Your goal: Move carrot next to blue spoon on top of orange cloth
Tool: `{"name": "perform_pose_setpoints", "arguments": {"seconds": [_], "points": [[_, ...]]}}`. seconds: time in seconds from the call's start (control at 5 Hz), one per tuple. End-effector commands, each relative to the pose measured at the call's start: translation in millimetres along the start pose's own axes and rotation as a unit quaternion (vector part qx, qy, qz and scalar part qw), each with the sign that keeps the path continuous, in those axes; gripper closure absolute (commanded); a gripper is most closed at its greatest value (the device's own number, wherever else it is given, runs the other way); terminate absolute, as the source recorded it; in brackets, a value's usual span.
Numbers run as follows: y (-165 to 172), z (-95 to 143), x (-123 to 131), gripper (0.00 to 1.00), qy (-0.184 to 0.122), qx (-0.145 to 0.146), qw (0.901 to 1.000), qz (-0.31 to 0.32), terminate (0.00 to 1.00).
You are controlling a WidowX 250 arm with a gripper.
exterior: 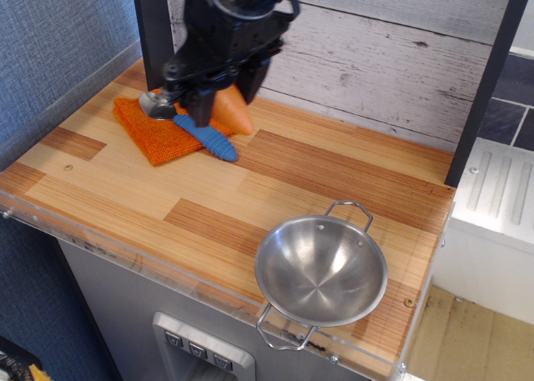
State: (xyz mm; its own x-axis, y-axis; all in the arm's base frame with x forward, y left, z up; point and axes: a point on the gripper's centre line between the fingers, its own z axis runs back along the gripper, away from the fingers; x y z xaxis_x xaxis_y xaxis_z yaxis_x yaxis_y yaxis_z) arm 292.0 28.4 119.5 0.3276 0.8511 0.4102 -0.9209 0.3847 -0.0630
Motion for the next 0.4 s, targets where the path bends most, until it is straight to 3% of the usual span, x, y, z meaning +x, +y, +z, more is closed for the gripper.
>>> {"name": "perform_pose_setpoints", "arguments": {"seconds": [0.0, 0.2], "points": [[-45.3, -11.0, 9.1, 1.00, 0.006, -0.048, 0.9982, -0.034, 0.00], [-62.2, -31.5, 9.7, 1.00, 0.017, -0.046, 0.9984, -0.030, 0.00]]}}
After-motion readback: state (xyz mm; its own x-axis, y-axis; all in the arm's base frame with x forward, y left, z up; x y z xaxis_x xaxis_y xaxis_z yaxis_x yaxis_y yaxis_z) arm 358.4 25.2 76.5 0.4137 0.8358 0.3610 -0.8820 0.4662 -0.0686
